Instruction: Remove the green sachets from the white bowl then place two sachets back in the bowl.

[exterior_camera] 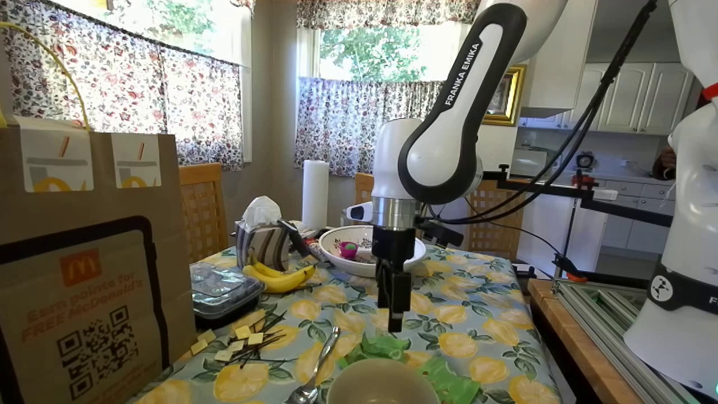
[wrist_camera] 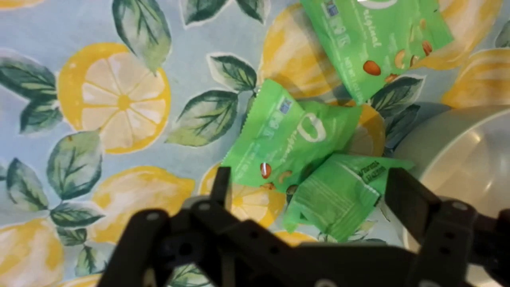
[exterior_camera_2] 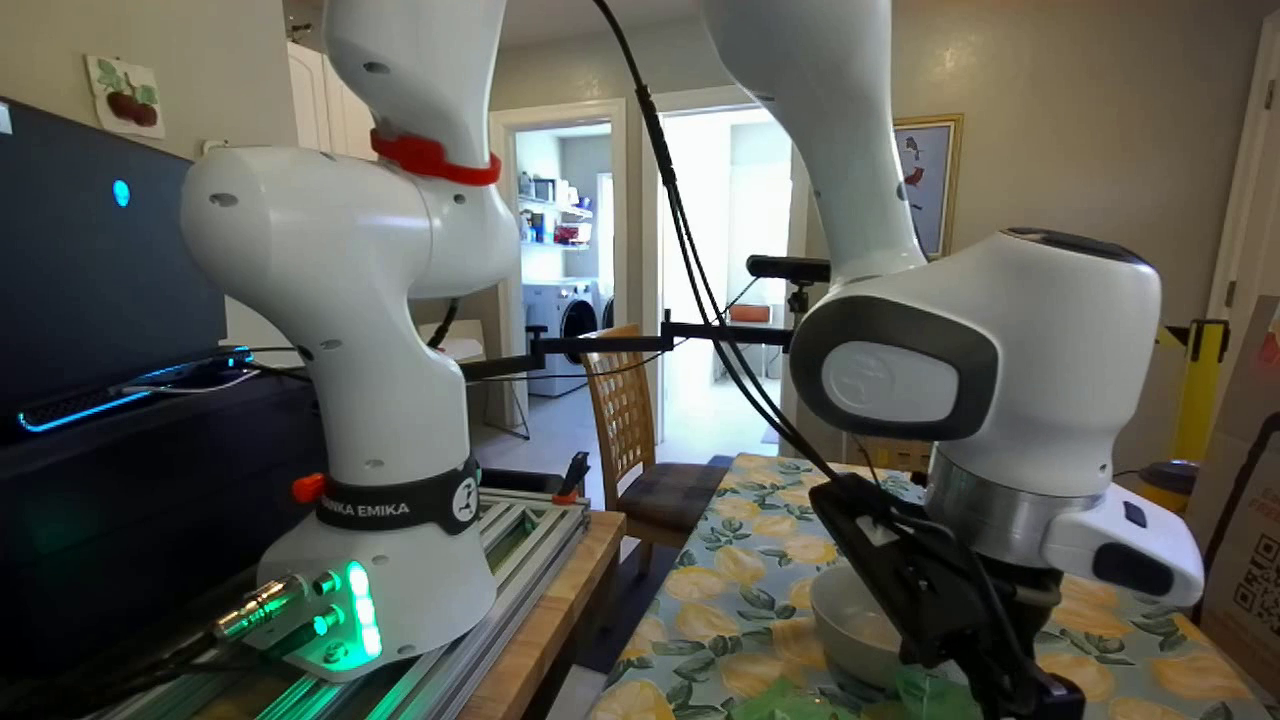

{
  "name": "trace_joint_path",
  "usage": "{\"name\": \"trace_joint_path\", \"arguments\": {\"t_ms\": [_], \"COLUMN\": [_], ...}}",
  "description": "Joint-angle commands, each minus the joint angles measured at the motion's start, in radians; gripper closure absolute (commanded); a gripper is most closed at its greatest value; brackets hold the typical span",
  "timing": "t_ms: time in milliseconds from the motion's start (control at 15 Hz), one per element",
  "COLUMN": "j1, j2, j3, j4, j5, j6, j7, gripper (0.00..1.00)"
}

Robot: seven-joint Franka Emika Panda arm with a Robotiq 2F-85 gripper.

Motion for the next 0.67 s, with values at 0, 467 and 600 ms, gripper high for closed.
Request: {"name": "trace_joint_path", "arguments": {"t_ms": [0, 467, 600], "j1": [0.068, 0.177, 0.194], "j2": [-0.108, -0.165, -0.146], "j3": [-0.061, -0.162, -0.175], "j4": [-0.068, -0.056, -0.04], "j5": [-0.142, -0.47, -0.53], "j6": [-0.063, -0.213, -0.192], "j7": [0.046, 0.089, 0.118], "gripper": [0.0, 0.0, 0.0]}}
